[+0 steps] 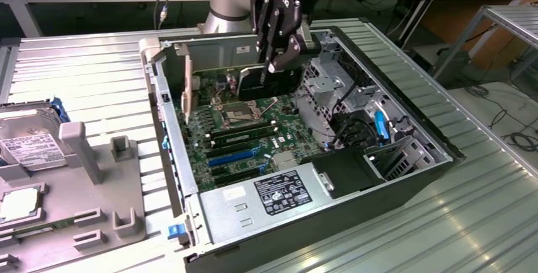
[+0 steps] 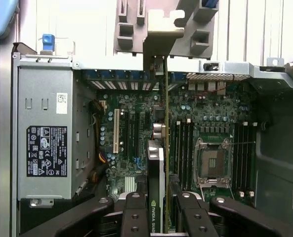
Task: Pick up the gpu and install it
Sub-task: 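Insert the gpu into the slot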
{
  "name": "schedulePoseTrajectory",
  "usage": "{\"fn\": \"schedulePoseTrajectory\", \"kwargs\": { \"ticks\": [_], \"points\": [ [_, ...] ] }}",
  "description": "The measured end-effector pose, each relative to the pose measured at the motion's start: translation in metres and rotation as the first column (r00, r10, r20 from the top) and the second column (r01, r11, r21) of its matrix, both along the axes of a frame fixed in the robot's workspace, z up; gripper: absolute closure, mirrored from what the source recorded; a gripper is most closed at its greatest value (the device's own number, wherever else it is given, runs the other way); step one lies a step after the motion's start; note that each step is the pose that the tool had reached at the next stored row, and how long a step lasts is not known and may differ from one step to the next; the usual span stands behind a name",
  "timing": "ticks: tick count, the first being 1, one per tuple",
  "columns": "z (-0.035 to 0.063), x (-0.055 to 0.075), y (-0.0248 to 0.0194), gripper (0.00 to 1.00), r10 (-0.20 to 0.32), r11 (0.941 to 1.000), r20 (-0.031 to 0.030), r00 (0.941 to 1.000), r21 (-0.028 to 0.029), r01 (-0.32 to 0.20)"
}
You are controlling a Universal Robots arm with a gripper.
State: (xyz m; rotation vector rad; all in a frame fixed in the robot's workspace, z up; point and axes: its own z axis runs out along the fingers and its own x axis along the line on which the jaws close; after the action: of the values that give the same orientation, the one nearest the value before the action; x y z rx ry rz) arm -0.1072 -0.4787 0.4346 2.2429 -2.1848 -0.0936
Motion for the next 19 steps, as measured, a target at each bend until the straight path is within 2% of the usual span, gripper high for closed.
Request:
{"fn": "schedulePoseTrajectory", "kwargs": {
  "ticks": [2,3,4,8,11,12,15,19],
  "points": [
    [0.0,0.0001,0.0,0.73,0.0,1.0,0.001,1.0,-0.0001,0.0],
    [-0.0002,0.0,0.0001,0.73,0.0,1.0,0.0038,1.0,0.0003,0.0],
    [-0.0009,0.0,0.0,0.73,0.0,1.0,0.0101,0.9999,0.001,0.0],
    [-0.0022,0.0,0.0,0.73,-0.001,1.0,0.0255,0.9997,0.0011,0.001],
    [-0.0036,0.0,0.0,0.73,-0.003,1.0,0.0398,0.9992,0.0011,0.003],
    [-0.0046,0.0001,0.0,0.73,-0.007,1.0,0.0489,0.9988,0.0012,0.007],
    [-0.0048,0.0,0.0001,0.73,-0.012,0.9999,0.0494,0.9987,0.0013,0.012],
    [-0.005,0.0,0.0001,0.73,-0.068,0.9977,0.0493,0.9965,0.0012,0.068]
  ]
}}
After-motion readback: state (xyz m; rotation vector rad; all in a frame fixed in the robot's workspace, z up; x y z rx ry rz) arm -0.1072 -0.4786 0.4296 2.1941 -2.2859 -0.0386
